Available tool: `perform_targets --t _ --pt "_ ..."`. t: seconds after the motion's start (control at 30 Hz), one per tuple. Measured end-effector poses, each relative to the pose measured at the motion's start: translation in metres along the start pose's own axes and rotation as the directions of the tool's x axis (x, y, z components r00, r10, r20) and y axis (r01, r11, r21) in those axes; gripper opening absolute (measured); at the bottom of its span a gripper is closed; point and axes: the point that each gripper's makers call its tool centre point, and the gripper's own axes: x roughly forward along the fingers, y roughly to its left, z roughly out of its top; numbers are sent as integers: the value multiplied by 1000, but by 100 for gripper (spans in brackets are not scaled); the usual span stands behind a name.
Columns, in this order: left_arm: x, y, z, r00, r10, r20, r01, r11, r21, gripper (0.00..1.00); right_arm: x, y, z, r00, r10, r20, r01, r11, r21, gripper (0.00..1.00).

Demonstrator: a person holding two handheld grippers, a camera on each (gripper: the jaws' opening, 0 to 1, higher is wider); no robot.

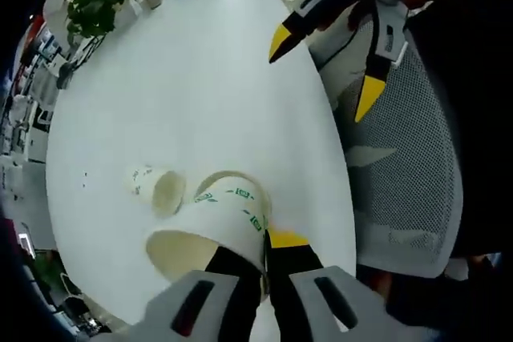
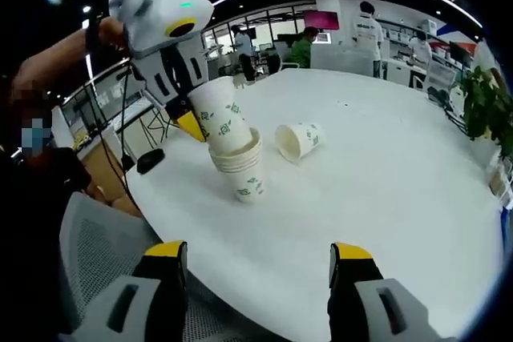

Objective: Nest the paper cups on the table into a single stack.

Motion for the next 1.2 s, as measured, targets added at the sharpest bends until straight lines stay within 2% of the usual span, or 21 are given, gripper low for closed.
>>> perform_targets --t 0.23,0.37,0.8,1.2 --pt "4 0 2 1000 3 -14 -3 1000 26 0 0 1 0 1000 5 -2 -5 1000 -5 72" --pt "6 -4 1 999 -27 -23 28 999 42 0 0 -1 -1 1000 8 -6 -8 1000 7 71" --pt "7 4 -2 999 -14 -44 17 997 71 0 2 -1 -1 1000 10 -12 -10 1000 7 71" --pt "8 6 0 999 -15 -37 18 997 79 7 3 1 -1 1000 15 -12 -15 1000 9 71"
